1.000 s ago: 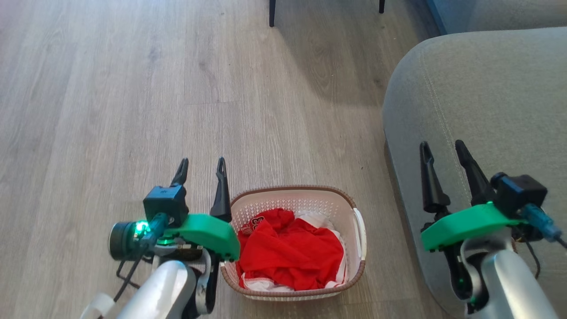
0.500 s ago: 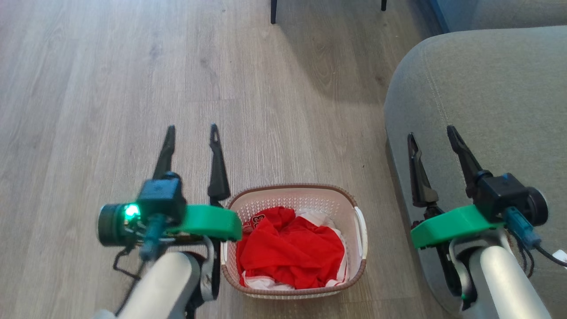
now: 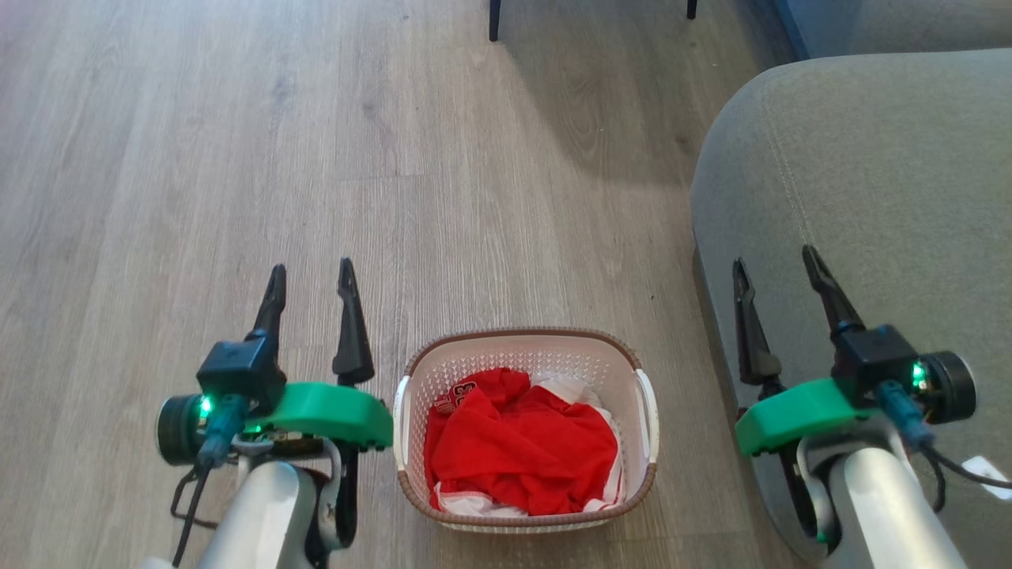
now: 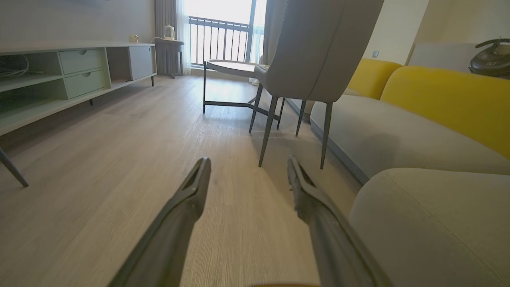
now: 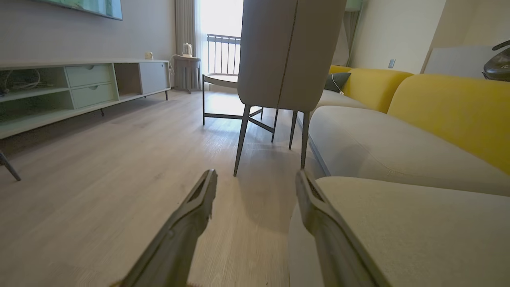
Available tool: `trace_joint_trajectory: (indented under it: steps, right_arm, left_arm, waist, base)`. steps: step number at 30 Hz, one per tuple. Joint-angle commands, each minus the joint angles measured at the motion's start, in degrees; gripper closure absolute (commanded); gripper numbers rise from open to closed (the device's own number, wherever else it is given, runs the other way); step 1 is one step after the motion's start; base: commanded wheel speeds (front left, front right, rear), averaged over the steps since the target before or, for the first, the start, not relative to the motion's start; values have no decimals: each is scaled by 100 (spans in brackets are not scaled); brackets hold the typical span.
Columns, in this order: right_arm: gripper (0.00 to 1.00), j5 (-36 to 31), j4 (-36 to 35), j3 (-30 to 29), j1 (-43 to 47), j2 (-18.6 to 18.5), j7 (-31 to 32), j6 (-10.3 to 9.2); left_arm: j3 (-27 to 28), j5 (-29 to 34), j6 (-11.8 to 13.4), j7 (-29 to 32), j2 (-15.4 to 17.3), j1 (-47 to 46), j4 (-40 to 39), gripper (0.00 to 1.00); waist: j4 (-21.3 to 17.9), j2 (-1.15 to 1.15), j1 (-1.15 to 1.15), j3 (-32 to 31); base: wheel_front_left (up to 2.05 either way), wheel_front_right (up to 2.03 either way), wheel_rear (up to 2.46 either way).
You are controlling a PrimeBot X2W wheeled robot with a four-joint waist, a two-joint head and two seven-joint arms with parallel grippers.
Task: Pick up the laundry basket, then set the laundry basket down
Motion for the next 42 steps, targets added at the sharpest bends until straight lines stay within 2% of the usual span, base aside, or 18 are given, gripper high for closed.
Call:
trace_joint_trajectory:
  steps: [1, 5, 8, 12, 20, 42]
  right_arm:
    - [0, -184, -103, 85, -159, 49, -90, 39]
    - [0, -419, 243, 82, -166, 75, -157, 41]
    - [0, -382, 533, 71, -165, 90, -168, 41]
    - [0, -297, 727, 55, -213, 102, -168, 41]
    - [0, -239, 841, 74, -261, 109, -168, 41]
    - [0, -109, 758, 82, -314, 111, -168, 41]
  left_arm:
    - [221, 156, -62, -93, -6, -173, -102, 0]
    - [205, 388, -298, -161, -26, -142, 235, 0]
    - [120, 267, -526, -171, -28, -111, 582, 0]
    - [103, 145, -646, -171, -29, -145, 899, 0]
    - [158, -26, -664, -171, -29, -210, 1071, 0]
    - [127, 68, -558, -171, -30, -254, 1006, 0]
  waist:
    - [-1, 0, 0, -7]
    - [-12, 0, 0, -27]
    - [-29, 0, 0, -50]
    - [-50, 0, 0, -43]
    - [-83, 0, 0, -30]
    - [-105, 0, 0, 195]
  base:
    - [0, 0, 0]
    - [0, 0, 0]
    - [0, 0, 0]
    - [0, 0, 0]
    - [0, 0, 0]
    - [0, 0, 0]
